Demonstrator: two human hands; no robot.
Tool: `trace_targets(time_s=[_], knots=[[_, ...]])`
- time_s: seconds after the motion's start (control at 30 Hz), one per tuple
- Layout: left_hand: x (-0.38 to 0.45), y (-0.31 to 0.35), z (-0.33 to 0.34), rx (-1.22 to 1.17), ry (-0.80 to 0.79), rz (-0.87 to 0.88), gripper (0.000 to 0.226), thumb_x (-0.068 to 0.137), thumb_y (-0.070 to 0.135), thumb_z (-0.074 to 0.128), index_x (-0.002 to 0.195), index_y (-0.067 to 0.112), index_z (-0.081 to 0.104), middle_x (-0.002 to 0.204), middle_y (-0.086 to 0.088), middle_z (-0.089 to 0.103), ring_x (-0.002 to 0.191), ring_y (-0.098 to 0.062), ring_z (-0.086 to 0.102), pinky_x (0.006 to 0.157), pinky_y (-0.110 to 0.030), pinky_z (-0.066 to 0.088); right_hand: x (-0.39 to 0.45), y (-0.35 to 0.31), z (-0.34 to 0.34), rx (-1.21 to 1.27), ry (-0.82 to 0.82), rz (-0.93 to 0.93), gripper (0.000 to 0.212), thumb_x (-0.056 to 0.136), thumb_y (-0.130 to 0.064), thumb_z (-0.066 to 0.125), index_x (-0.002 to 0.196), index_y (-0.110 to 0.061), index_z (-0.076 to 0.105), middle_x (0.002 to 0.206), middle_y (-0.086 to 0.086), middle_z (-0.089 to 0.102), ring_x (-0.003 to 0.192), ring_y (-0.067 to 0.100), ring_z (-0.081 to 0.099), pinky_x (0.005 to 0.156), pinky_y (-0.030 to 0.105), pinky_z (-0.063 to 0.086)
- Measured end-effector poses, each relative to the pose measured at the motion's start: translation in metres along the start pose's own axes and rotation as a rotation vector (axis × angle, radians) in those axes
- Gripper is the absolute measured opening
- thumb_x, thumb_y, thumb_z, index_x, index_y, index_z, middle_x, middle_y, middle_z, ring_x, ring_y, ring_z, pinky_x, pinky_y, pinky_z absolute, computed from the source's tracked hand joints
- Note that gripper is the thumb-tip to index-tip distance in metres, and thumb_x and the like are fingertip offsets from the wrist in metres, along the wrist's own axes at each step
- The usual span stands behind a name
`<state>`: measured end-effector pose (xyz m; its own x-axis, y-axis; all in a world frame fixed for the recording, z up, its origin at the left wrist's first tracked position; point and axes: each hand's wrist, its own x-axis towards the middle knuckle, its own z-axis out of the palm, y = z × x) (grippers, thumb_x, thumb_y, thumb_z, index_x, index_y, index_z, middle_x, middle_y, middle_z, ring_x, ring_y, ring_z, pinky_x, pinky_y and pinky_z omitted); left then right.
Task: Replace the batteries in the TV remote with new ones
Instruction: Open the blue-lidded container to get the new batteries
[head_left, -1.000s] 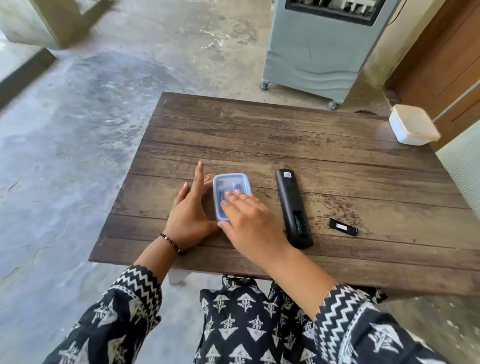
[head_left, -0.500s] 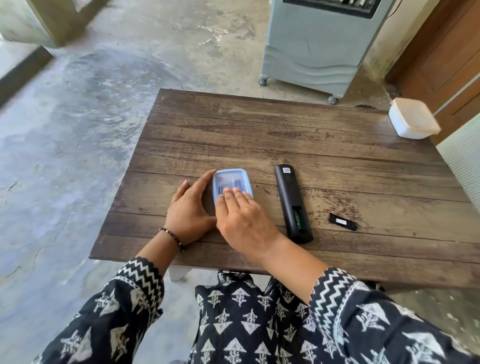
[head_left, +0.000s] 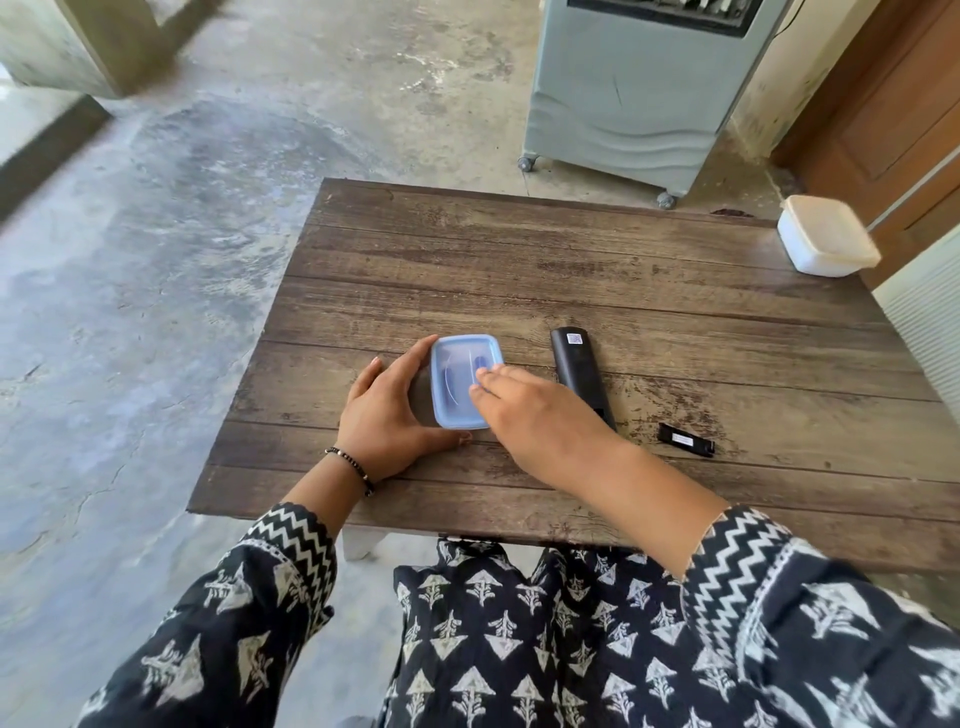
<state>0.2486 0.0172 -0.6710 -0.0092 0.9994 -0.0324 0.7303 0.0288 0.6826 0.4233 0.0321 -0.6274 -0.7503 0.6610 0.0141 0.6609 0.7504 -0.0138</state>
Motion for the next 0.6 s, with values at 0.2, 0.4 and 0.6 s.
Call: trace_targets(time_s=[0.2, 0.4, 0.6], knots=[[-0.003, 0.005, -0.001, -0.006, 0.030, 0.007, 0.110, 0.045, 0.065, 0.066, 0.142, 0.034, 0.026, 0.130, 0.024, 0.043, 0.099, 0.030, 0.012, 0.109, -0.017, 0.002, 0.012, 0.008, -0.010, -0.045, -0.159, -0.058, 0.023, 0.082, 0.005, 0.051, 0.102, -0.001, 0.060, 0.113, 0.018, 0.061, 0.102, 0.033, 0.060, 0.083, 0.043, 0.053], [-0.003, 0.003, 0.001, 0.031, 0.042, 0.015, 0.106, 0.053, 0.053, 0.078, 0.143, 0.032, 0.027, 0.141, 0.017, 0.044, 0.102, 0.025, 0.013, 0.109, -0.016, 0.001, 0.018, 0.015, -0.023, -0.054, -0.242, -0.039, 0.018, 0.082, -0.010, 0.055, 0.098, -0.007, 0.062, 0.106, 0.015, 0.065, 0.093, 0.032, 0.061, 0.077, 0.038, 0.051], [-0.004, 0.005, -0.001, 0.024, 0.035, 0.002, 0.107, 0.050, 0.059, 0.075, 0.142, 0.035, 0.027, 0.137, 0.022, 0.044, 0.098, 0.028, 0.012, 0.109, -0.017, 0.002, 0.019, 0.016, -0.035, 0.005, -0.257, -0.016, 0.021, 0.081, -0.013, 0.056, 0.100, -0.008, 0.063, 0.098, 0.013, 0.067, 0.093, 0.031, 0.061, 0.075, 0.036, 0.050]])
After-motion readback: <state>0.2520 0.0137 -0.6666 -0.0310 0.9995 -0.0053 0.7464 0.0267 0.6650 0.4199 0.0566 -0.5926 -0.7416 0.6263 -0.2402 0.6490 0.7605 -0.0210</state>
